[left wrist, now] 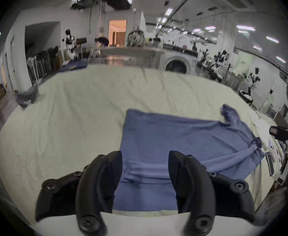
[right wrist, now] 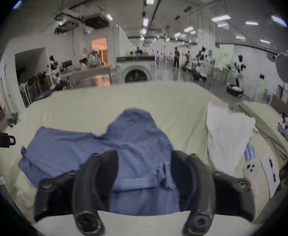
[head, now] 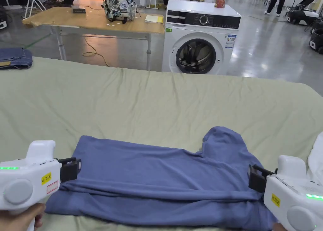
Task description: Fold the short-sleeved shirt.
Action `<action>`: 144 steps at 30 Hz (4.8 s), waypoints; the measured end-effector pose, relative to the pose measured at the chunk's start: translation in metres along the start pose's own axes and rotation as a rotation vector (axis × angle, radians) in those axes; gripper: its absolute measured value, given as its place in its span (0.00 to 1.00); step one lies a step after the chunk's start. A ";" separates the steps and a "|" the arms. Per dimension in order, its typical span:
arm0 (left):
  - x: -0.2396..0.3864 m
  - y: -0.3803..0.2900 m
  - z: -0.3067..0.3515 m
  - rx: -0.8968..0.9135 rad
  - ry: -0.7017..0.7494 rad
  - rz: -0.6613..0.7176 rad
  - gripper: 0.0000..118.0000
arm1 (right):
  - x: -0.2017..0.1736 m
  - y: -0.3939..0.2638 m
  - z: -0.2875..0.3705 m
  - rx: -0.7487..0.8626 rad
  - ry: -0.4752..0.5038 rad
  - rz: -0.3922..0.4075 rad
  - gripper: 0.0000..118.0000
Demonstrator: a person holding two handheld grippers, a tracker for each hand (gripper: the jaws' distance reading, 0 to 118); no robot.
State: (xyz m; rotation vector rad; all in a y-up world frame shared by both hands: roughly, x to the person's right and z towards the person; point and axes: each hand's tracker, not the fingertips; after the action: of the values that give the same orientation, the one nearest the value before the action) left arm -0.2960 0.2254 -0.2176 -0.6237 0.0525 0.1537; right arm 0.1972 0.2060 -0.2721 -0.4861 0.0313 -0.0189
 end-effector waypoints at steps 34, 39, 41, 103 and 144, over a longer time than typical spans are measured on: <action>-0.040 -0.029 -0.074 -0.571 0.095 0.022 0.36 | -0.008 -0.051 0.034 -0.101 -0.044 0.073 0.00; -0.027 -0.034 -0.060 -0.539 0.036 0.009 0.00 | 0.005 -0.055 0.033 -0.129 -0.055 0.054 0.00; -0.028 -0.038 -0.056 -0.515 0.051 -0.010 0.00 | 0.012 -0.055 0.032 -0.137 -0.055 0.044 0.00; -0.073 -0.136 0.060 -0.426 0.042 0.103 0.00 | 0.067 -0.131 0.060 -0.640 -0.027 0.137 0.03; -0.056 0.042 -0.039 -0.146 0.034 0.063 0.00 | -0.099 -0.004 0.040 0.115 0.074 0.059 0.00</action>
State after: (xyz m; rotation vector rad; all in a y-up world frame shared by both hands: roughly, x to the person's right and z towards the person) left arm -0.3577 0.2293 -0.2687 -0.7704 0.0948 0.2094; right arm 0.0995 0.2237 -0.2325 -0.3694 0.1159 0.0187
